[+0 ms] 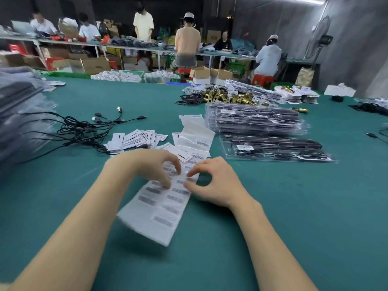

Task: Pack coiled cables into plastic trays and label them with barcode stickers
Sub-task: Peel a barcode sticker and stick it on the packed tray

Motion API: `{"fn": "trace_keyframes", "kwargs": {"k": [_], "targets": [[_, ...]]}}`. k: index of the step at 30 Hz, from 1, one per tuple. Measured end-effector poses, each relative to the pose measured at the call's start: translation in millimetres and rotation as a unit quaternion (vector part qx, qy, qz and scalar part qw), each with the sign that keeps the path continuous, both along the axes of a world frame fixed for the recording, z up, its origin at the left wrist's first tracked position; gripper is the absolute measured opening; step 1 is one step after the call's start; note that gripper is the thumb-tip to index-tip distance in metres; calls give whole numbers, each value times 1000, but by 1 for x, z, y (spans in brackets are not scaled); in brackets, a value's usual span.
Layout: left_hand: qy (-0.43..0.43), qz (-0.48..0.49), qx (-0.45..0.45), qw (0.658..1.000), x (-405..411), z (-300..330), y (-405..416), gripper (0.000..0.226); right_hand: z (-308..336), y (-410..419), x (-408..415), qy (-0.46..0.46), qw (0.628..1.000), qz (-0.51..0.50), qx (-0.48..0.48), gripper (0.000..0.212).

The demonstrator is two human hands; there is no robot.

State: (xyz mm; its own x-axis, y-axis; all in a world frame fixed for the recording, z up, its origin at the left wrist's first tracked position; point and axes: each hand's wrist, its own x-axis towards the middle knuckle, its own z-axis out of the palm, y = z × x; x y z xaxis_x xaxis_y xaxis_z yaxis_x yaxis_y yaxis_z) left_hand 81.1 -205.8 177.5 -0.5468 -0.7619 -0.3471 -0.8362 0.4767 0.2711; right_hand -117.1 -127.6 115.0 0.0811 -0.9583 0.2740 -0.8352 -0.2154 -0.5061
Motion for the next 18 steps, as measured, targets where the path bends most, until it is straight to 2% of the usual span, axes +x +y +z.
{"fn": "trace_keyframes", "kwargs": {"k": [3,5,7,9,12,16,18], "targets": [[-66,18,-47,997,4,10,2,30,0,1,23,47,998,41,4,41],[-34,22,-117,992,-3,11,0,21,-2,2,35,57,997,59,-4,41],[71,35,-169,982,-19,6,-5,17,-3,2,41,54,996,77,-5,40],[199,54,-180,962,-37,-5,-7,16,-2,2,40,30,996,88,-5,34],[377,99,-159,907,-47,-38,-4,23,-1,4,32,-26,995,99,-4,25],[487,101,-193,846,-38,-66,-2,30,-1,3,28,-75,993,96,2,32],[505,105,-214,829,-36,-59,-4,32,-2,1,29,-81,993,91,4,34]]}}
